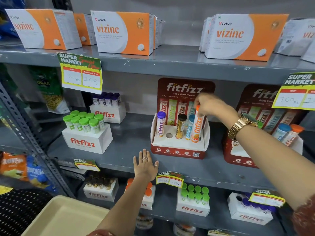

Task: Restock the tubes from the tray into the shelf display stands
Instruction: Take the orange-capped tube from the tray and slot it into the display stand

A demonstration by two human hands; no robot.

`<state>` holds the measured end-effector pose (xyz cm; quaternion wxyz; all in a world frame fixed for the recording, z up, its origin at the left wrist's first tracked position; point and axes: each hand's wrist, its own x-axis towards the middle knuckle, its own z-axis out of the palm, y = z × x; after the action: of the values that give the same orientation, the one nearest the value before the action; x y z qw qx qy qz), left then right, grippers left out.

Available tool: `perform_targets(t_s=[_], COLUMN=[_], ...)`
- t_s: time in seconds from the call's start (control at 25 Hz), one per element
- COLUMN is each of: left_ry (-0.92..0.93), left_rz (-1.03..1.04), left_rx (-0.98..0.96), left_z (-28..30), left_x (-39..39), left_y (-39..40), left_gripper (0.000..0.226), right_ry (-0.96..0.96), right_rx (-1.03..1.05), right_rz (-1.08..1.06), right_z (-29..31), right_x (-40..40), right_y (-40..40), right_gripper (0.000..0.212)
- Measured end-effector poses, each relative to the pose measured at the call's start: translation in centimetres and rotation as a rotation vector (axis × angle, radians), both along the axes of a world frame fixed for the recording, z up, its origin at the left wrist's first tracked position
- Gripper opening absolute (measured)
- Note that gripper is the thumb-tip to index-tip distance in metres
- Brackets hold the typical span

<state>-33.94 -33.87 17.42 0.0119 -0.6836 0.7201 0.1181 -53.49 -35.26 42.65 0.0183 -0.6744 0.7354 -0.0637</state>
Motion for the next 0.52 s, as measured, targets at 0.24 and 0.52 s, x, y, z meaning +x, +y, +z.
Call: perform_targets(t_s=[0.24,0.52], left_ry=[0.003,-0.012], left_rz=[-0.002,-0.005], left_rx=[0.006,-0.003], left_z=[0.2,-0.2], left_x=[0.0,0.0], left_y=[-0.1,-0.2], left_gripper=[0.068,0.068], right_ry=[-0.069,-0.085], right_rx=[-0.081,-0.077], right_rz=[-0.064,-0.076], right_z=[-2.5,-4.8], right_x=[-2.6,-4.4], right_y=[-0.4,-1.3], right_gripper=[0.033,0.036])
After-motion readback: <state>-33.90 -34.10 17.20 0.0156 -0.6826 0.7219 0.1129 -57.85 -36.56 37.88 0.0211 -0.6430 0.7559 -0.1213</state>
